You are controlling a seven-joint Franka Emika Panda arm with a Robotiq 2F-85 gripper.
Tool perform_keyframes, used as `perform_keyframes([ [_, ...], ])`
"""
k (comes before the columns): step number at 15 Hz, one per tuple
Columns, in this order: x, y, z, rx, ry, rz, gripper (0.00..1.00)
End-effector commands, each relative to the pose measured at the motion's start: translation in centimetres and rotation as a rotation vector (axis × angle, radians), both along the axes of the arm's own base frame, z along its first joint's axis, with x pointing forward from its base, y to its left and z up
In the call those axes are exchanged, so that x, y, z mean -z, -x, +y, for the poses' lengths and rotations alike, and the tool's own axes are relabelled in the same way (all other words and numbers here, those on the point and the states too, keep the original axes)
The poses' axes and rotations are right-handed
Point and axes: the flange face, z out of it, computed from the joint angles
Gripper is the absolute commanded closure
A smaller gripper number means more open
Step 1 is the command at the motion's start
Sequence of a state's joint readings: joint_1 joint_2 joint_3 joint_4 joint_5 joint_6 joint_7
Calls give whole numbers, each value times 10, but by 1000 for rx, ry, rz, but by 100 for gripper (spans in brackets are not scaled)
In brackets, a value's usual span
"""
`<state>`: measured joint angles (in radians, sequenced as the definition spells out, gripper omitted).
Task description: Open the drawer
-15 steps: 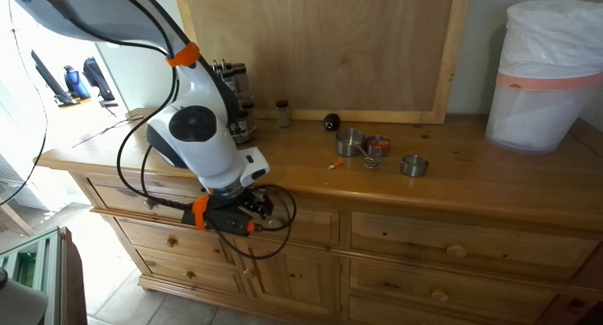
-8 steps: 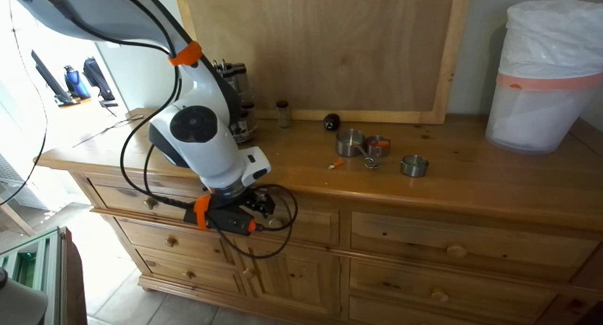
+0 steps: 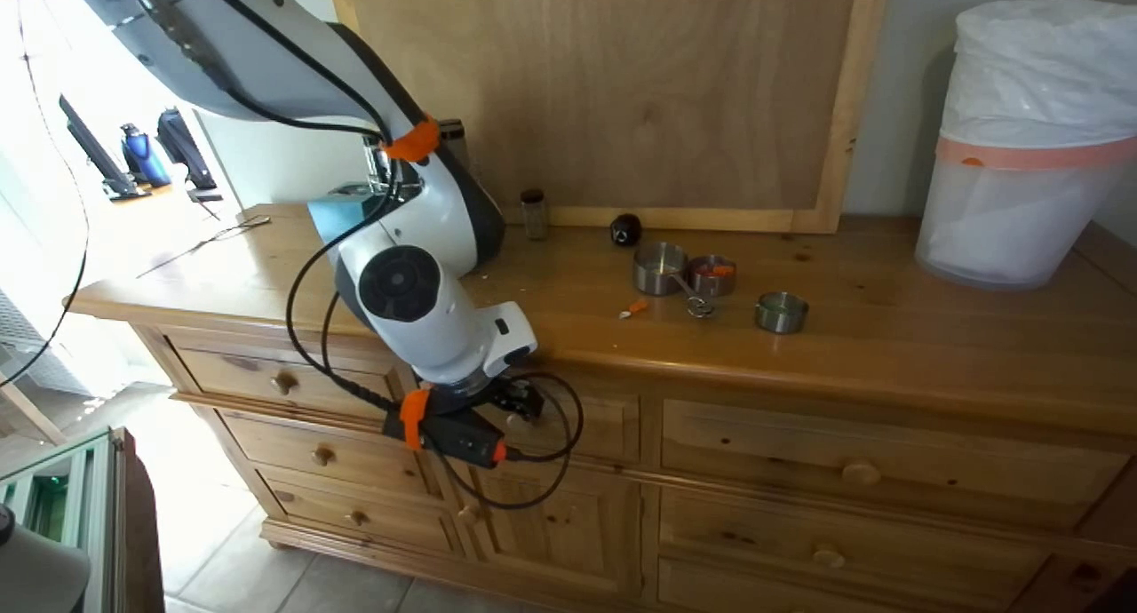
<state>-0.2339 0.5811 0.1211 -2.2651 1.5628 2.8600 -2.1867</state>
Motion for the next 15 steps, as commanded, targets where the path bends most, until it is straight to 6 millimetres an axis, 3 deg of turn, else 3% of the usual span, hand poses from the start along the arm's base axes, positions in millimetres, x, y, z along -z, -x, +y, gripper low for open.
perform_keyframes([
  [1,31,-8,-5,10,-12,-28,0],
  [9,74,-12,11,-90,-42,-82,0],
  [15,86,-14,13,-141,-70,-181,43],
])
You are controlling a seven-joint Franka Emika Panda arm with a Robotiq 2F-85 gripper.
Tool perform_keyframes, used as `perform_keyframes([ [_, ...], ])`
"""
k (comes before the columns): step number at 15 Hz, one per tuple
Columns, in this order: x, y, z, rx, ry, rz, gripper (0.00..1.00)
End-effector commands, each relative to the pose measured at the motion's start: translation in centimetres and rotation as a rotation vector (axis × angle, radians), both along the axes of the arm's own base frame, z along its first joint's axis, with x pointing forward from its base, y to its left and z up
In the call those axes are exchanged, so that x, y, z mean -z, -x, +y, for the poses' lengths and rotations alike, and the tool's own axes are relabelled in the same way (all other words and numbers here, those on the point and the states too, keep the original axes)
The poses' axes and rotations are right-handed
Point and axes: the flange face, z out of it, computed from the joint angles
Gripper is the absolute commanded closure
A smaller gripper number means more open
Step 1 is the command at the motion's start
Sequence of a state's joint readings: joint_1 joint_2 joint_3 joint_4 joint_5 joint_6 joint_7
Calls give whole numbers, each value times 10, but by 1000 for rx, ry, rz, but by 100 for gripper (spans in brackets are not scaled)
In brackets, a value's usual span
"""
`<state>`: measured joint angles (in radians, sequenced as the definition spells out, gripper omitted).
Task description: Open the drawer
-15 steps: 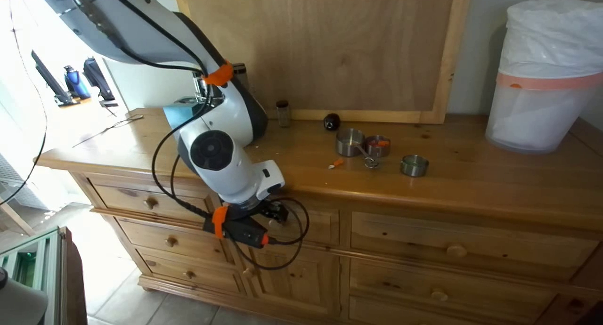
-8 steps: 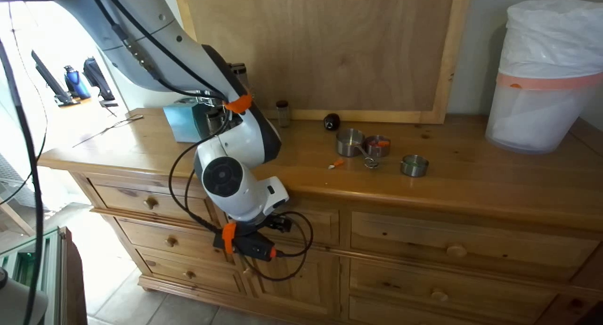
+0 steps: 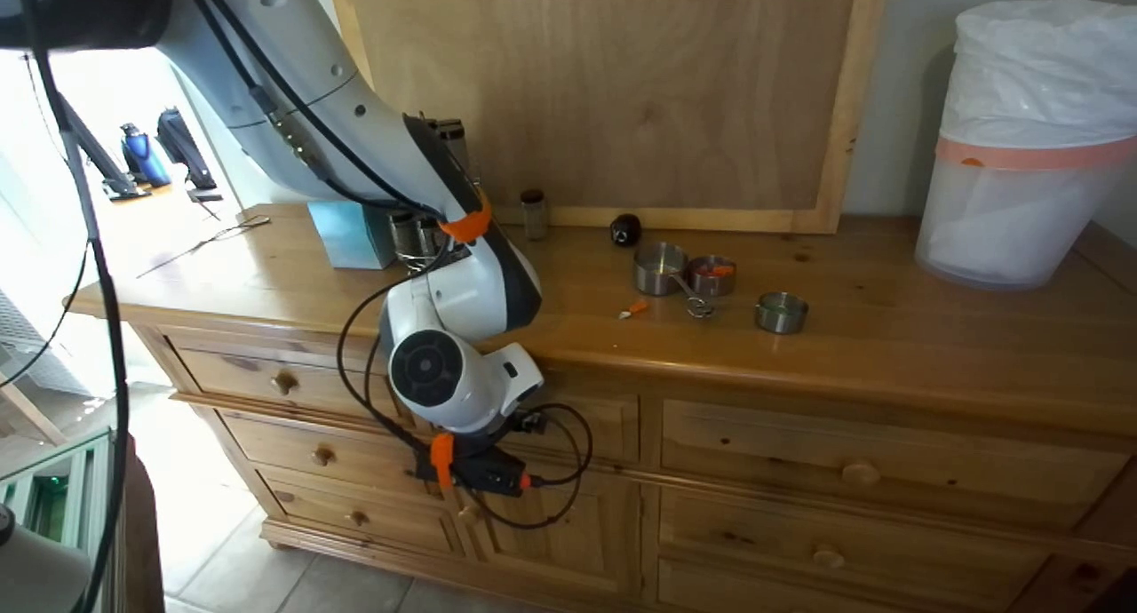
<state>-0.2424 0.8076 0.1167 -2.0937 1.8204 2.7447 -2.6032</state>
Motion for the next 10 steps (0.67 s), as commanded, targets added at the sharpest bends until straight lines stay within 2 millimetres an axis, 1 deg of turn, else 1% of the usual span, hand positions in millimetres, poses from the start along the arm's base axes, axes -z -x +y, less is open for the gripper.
perform_keyframes([
  [1,6,-4,-1,-25,-17,-88,54],
  [2,6,-4,-4,-31,-16,-104,56],
  [3,5,-3,-6,-33,-23,-120,64],
  [4,-2,-13,-11,-37,-38,-122,68],
  [5,0,-11,-12,-36,-57,-131,76],
  [6,5,-3,-10,-35,-69,-130,88],
  [7,9,3,-8,-28,-85,-120,92],
  [8,7,4,-9,-29,-93,-123,96],
  [10,11,9,-8,-35,-126,-114,98],
])
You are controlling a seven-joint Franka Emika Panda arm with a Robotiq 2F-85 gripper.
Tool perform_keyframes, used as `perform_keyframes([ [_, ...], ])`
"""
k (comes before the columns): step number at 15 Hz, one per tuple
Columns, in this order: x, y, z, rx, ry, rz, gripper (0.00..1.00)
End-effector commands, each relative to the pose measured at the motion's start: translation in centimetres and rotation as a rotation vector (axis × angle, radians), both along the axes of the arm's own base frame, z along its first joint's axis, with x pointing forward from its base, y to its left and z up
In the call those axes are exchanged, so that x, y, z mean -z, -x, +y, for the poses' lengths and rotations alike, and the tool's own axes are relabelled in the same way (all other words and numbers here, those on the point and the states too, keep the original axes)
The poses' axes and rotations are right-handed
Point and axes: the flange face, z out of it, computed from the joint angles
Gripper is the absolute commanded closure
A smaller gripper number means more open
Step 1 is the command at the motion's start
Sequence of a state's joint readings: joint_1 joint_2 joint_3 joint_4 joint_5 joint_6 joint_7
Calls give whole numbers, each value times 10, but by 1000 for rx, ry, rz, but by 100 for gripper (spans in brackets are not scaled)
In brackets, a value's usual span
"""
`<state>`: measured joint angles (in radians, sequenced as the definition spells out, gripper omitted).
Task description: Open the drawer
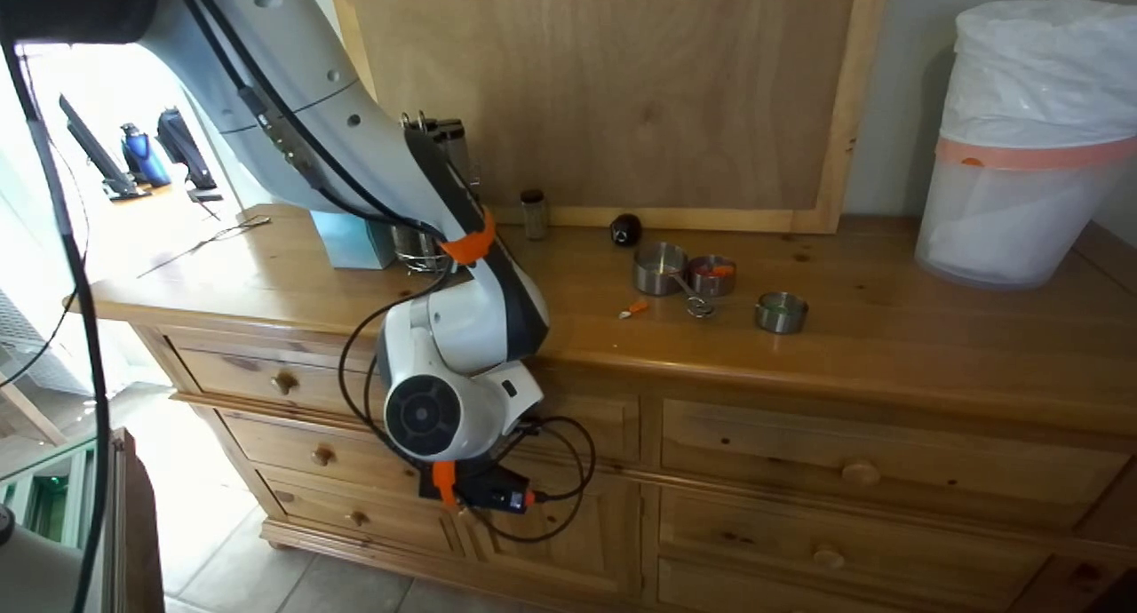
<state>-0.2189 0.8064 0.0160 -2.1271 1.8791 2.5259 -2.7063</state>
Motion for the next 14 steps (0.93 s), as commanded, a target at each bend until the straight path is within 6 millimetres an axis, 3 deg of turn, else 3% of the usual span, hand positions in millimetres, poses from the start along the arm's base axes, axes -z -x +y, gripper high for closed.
perform_keyframes([
  [1,2,-3,7,-14,-41,-24,70],
  [2,2,-2,7,-21,-42,-29,68],
  [4,2,-1,9,-40,-56,-41,56],
  [11,-2,-6,16,-57,-67,-115,7],
  [12,-11,-21,14,-38,-78,-123,2],
  [14,-5,-19,12,-21,-63,-149,0],
])
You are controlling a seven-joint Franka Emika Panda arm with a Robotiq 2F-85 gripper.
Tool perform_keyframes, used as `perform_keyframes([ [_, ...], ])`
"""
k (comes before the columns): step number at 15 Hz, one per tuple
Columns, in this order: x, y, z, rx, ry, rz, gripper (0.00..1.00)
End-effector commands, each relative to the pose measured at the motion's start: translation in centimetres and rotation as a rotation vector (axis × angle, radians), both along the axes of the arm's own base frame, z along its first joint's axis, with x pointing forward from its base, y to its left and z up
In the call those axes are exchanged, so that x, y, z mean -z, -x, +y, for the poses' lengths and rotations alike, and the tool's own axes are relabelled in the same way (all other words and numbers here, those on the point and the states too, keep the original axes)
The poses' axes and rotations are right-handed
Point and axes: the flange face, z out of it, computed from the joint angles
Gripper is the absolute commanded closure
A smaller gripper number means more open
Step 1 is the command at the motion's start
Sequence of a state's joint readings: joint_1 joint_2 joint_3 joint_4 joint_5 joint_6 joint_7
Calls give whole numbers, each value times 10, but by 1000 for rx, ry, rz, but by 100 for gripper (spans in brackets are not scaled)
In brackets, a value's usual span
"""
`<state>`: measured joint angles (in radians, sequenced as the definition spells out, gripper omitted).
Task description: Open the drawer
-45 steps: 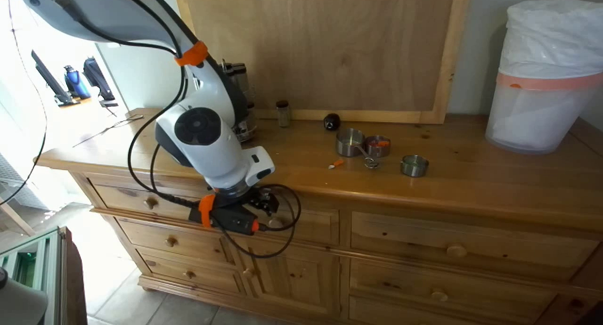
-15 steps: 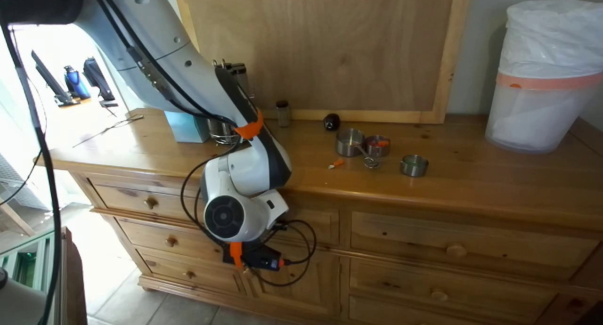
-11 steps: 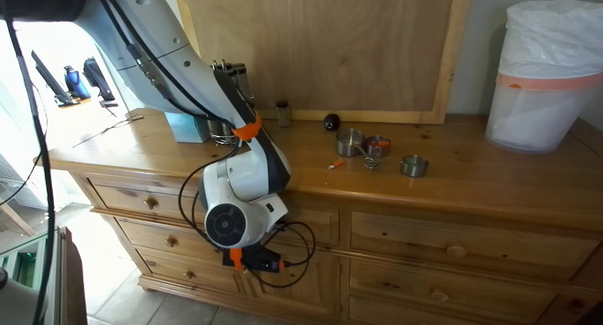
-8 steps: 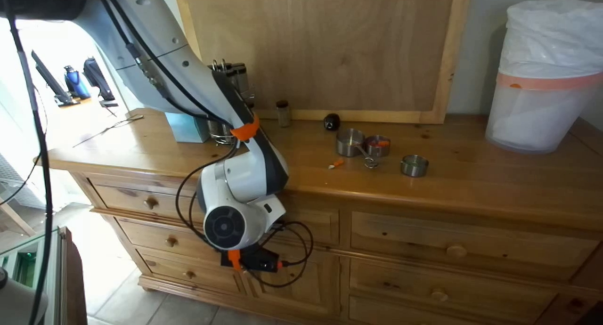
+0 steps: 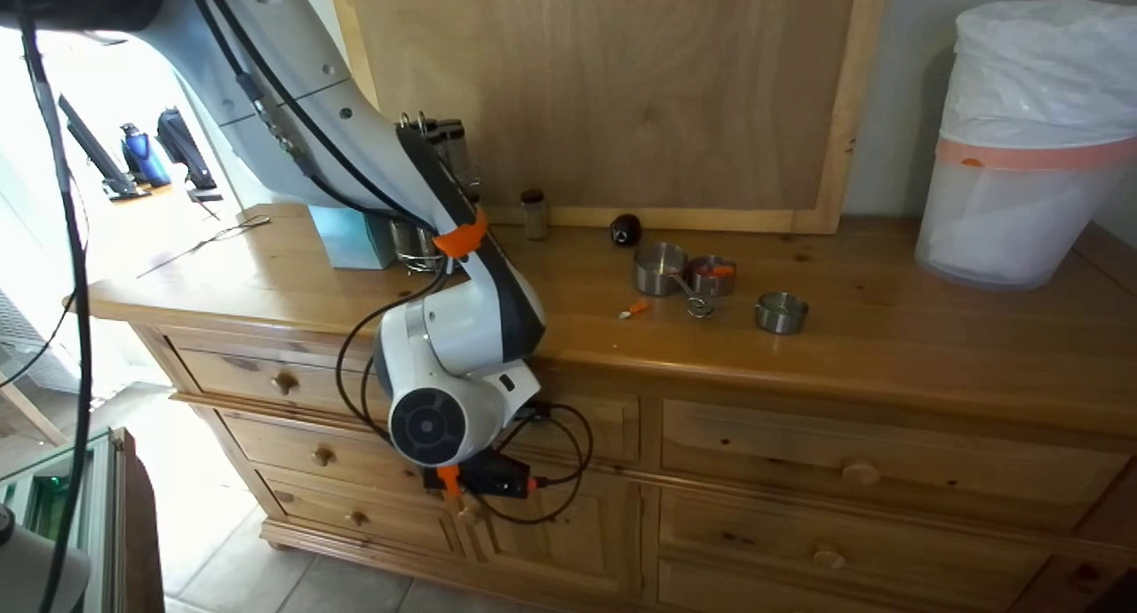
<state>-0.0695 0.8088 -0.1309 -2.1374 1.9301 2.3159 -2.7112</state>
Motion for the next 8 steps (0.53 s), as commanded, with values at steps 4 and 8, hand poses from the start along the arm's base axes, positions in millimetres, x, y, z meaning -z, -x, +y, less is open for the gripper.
perform_keyframes([
  [4,-9,-24,-13,63,59,-84,0],
  [8,3,-14,-11,100,77,-52,0],
])
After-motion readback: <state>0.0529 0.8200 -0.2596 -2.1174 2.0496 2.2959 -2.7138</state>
